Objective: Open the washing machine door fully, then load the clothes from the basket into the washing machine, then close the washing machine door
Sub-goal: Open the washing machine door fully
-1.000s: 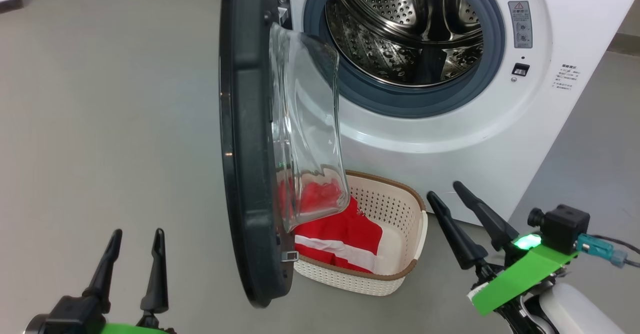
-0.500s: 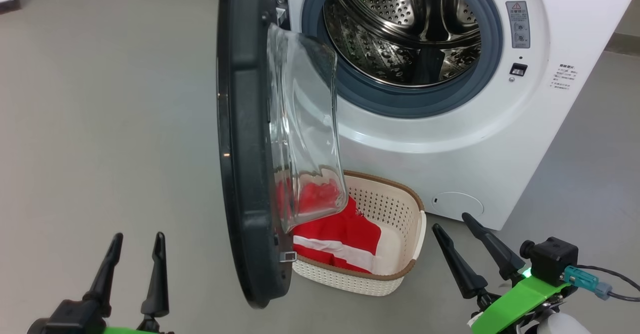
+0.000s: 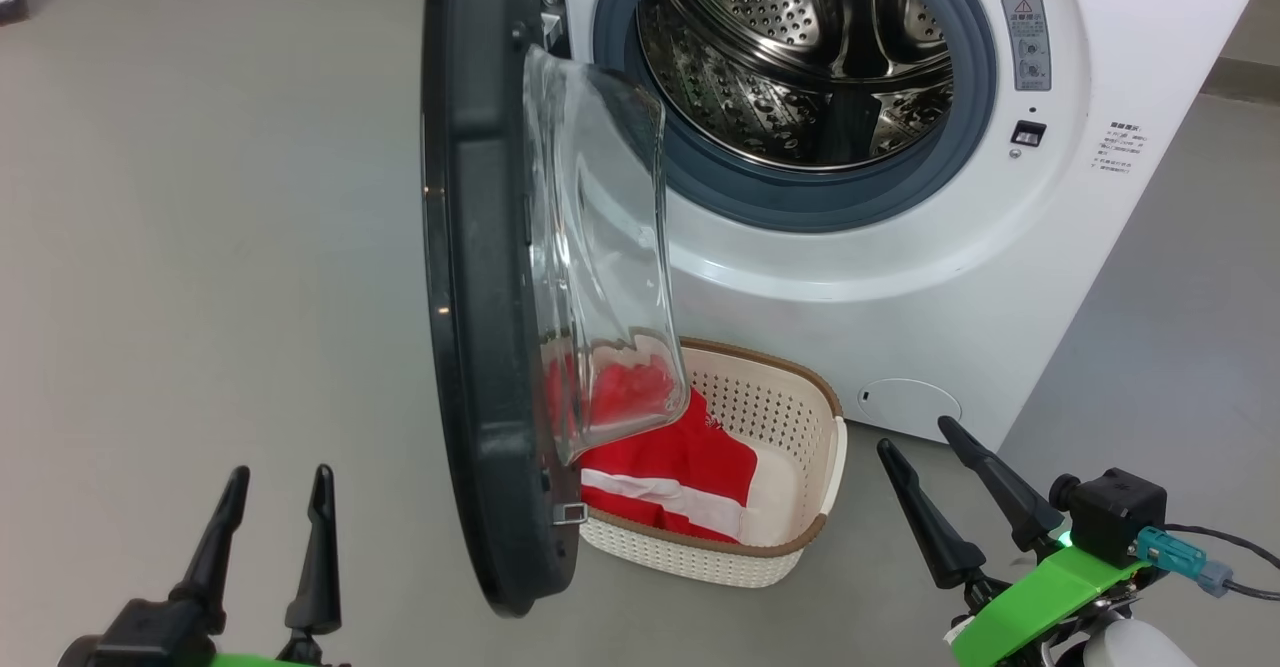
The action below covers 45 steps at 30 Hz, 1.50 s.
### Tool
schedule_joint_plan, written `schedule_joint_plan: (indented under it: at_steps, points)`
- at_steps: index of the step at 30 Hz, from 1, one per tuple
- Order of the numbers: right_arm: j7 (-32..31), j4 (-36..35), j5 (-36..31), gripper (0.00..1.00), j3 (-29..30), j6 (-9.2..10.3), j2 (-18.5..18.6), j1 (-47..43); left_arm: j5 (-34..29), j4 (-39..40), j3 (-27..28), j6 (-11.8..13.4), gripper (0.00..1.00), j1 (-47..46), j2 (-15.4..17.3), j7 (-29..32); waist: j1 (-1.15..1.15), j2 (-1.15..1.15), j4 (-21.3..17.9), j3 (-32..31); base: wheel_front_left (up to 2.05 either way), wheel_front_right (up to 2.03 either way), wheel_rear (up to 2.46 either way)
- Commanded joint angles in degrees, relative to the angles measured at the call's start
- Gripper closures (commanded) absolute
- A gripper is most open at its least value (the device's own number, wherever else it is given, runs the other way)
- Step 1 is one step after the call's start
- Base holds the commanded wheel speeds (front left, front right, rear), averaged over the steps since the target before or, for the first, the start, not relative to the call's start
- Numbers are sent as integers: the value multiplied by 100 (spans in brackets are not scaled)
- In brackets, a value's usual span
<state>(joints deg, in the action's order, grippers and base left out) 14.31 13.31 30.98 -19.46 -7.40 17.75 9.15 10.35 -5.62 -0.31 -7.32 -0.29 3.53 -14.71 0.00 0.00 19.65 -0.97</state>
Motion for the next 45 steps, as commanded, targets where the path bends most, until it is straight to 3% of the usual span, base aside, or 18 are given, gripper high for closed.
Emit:
schedule_joint_plan:
  at_steps: [1,22,23,25,27,36,45]
  points:
    - [68,-129,-19,0,-56,-9,38,8,35,144,153,-17,0,-158,57,-29,0,0,-3,1,0,0,0]
    - [69,-123,6,0,-123,-9,19,5,1,143,141,-17,0,-165,129,-29,0,0,-56,18,0,0,0]
    - [69,-122,3,0,-120,-9,16,5,-1,136,141,-17,7,-173,135,-29,0,0,-56,16,0,0,0]
    - [69,-113,-3,0,-113,-9,10,2,-12,119,142,-17,59,-202,145,-29,0,0,-54,9,0,0,0]
    - [69,-101,-4,0,-114,-9,1,-4,-27,122,135,-17,100,-238,155,-29,0,0,-52,-4,0,0,0]
    - [69,-86,5,0,-116,-9,-24,-8,-57,391,106,-14,100,-535,200,-29,0,0,-52,-38,0,0,0]
    - [69,-102,38,0,-142,-9,-44,5,-72,1456,-159,-15,100,-829,163,-29,0,0,-157,-39,0,0,0]
